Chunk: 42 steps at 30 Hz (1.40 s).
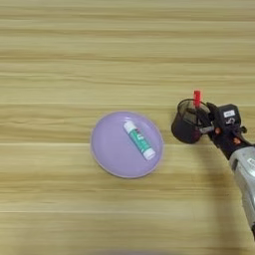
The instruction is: Move the objects on the table
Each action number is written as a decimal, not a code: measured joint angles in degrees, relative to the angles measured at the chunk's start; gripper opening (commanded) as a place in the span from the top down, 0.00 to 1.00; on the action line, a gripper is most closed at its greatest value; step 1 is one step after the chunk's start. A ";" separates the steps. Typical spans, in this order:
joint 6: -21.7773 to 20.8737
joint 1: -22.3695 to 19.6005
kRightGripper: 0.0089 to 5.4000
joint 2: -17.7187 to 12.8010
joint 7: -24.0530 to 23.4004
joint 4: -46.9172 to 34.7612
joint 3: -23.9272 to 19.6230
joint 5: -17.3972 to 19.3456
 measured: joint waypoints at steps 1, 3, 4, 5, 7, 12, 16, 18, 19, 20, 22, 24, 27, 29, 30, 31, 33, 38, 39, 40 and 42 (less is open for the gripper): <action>0.00 0.00 0.79 0.00 0.15 -0.30 0.00 0.01; 0.02 0.01 0.79 0.01 0.31 -0.45 0.00 0.02; 0.05 0.01 0.79 0.02 0.40 -0.56 0.00 0.03; 0.06 0.04 0.79 0.05 0.53 -0.78 0.00 0.04; 0.16 0.04 0.79 0.12 0.73 -1.19 0.00 0.25; 1.20 0.51 0.79 0.19 0.83 -3.81 -0.07 1.03; 1.72 0.99 0.79 0.34 0.86 -5.75 -0.07 1.22; 2.41 1.50 0.79 0.35 0.88 -6.99 -0.07 1.34; 2.51 1.73 0.79 0.35 0.88 -7.50 -0.08 1.51; 2.63 1.85 0.79 0.36 0.89 -7.83 -0.09 1.59; 3.34 2.03 0.79 0.38 0.90 -8.95 -0.09 2.17; 3.64 2.06 0.79 0.38 0.90 -9.90 -0.09 2.32; 3.92 2.35 0.79 0.38 0.89 -10.43 -0.09 2.39; 4.20 2.44 0.79 0.37 0.89 -11.37 -0.17 2.44; 4.38 2.44 0.79 0.37 0.88 -11.67 -0.23 2.46; 4.81 2.44 0.79 0.36 0.88 -12.16 -0.39 2.49; 4.98 2.46 0.79 0.35 0.85 -12.48 -0.70 2.50; 5.22 2.49 0.79 0.29 0.80 -14.05 -1.58 2.85; 5.50 2.49 0.79 0.27 0.77 -14.46 -1.88 3.13; 5.75 2.48 0.79 0.20 0.76 -14.58 -2.16 3.25; 6.11 2.48 0.79 -0.24 0.69 -14.68 -3.44 3.47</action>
